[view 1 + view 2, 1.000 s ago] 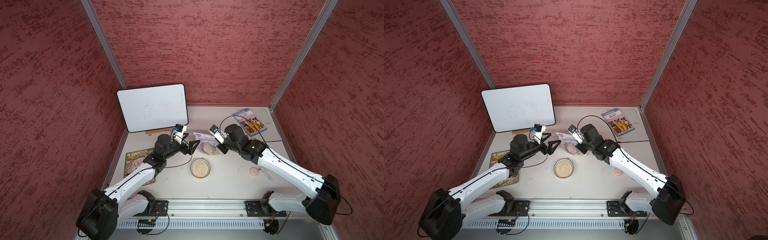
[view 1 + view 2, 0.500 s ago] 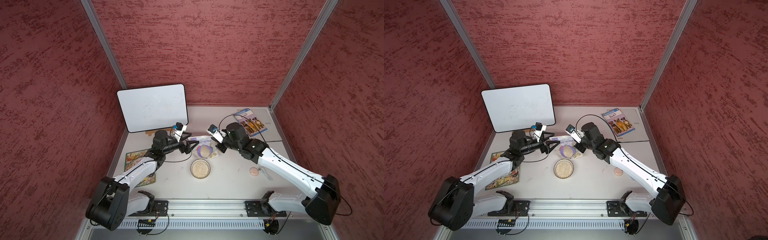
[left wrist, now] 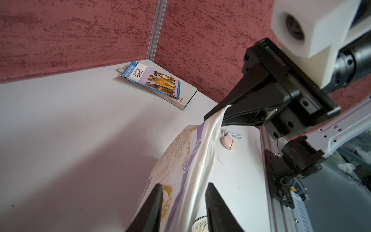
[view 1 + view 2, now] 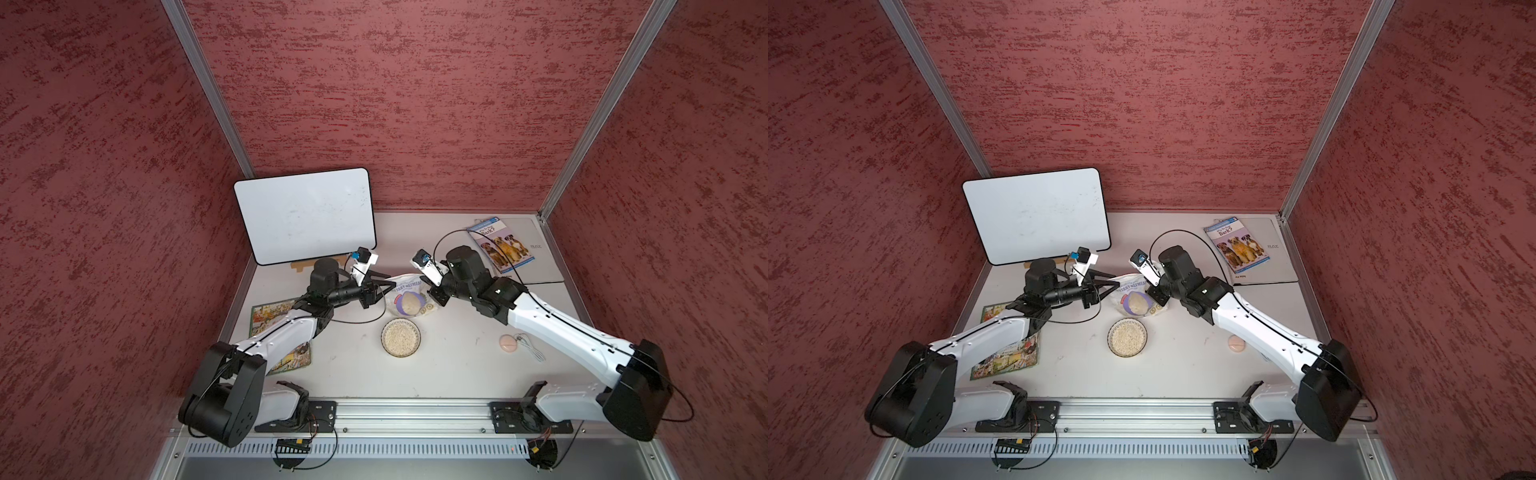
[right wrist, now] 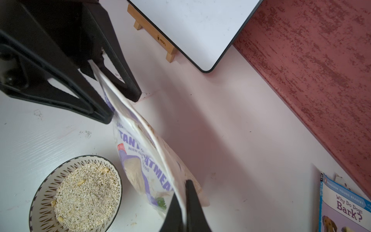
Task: Pour the oats into the breakfast bowl
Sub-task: Close the oats bag at the center of the board.
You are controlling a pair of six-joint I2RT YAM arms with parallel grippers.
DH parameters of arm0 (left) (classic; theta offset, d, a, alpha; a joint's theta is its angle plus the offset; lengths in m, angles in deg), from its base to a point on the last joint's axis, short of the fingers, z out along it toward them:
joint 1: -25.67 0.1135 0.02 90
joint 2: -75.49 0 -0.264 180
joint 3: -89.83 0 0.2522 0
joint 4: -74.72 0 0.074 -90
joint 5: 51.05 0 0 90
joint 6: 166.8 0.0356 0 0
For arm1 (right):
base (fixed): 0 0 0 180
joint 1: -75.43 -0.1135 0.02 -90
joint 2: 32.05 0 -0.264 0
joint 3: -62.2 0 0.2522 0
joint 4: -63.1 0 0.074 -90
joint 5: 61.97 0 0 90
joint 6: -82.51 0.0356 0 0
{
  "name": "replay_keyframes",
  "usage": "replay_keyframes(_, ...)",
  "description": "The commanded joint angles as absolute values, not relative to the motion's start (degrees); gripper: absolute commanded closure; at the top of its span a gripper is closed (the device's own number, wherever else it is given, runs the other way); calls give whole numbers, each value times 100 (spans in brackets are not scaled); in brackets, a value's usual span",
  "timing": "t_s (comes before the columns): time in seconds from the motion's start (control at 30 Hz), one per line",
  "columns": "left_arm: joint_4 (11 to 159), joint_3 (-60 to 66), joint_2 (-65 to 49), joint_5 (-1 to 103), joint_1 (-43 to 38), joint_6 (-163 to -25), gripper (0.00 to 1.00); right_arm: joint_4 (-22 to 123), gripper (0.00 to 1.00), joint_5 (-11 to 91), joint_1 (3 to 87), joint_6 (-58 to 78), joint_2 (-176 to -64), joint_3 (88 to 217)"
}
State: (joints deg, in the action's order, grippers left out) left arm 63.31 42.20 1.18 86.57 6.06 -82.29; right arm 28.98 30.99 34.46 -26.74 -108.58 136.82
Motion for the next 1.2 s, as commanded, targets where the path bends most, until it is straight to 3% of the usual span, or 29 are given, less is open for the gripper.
replay_keyframes(0.0, 6250, 4078, 85, 8653, 664, -8243, 70, 3480, 100, 2794, 3532, -2436, -10828, 13689)
replay_keyframes(0.5, 6158, 4235, -11, 8630, 822, -8263, 74, 3437, 100, 2616, 3640, -2179, -10922, 13577)
replay_keyframes(1.0, 6158, 4201, -151, 8578, 839, -8207, 93, 3231, 100, 2479, 3669, -2151, -10889, 13583)
replay_keyframes(1.17, 6301, 4100, -125, 8339, 709, -7959, 99, 2644, 84, 2490, 3668, -2175, -10895, 13893)
